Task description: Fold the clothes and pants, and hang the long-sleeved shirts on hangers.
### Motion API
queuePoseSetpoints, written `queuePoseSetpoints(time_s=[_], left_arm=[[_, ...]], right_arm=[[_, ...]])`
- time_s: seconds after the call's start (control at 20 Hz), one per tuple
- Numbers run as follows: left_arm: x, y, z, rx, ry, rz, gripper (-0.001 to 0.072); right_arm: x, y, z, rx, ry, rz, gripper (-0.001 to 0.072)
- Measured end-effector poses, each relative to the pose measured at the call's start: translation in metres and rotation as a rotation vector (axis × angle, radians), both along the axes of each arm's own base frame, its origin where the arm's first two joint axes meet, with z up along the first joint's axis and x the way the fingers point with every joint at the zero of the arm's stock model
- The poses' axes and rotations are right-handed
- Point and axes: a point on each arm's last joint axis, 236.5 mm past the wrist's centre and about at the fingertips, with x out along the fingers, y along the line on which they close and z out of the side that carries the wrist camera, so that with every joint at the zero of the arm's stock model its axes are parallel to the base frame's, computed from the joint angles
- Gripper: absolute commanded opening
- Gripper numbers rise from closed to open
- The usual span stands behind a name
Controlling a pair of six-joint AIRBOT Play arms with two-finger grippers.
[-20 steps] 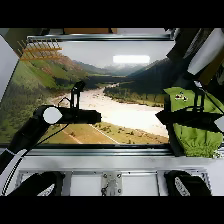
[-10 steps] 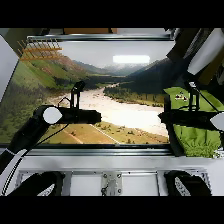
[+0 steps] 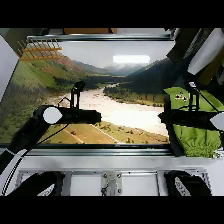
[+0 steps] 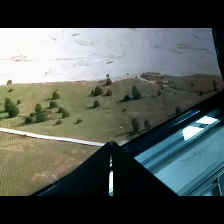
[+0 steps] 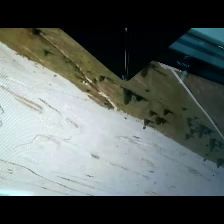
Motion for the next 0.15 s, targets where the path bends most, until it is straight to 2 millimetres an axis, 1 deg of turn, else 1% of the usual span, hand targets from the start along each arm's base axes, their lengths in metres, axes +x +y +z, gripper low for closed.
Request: queuePoseSetpoints(time_s=[0.15], left_arm=[[0.0, -0.0001, 0.0, 0.0, 0.0, 0.0, 0.0005]], right_arm=[[0.0, 0.0, 0.0, 0.0, 0.0, 0.0, 0.0031]])
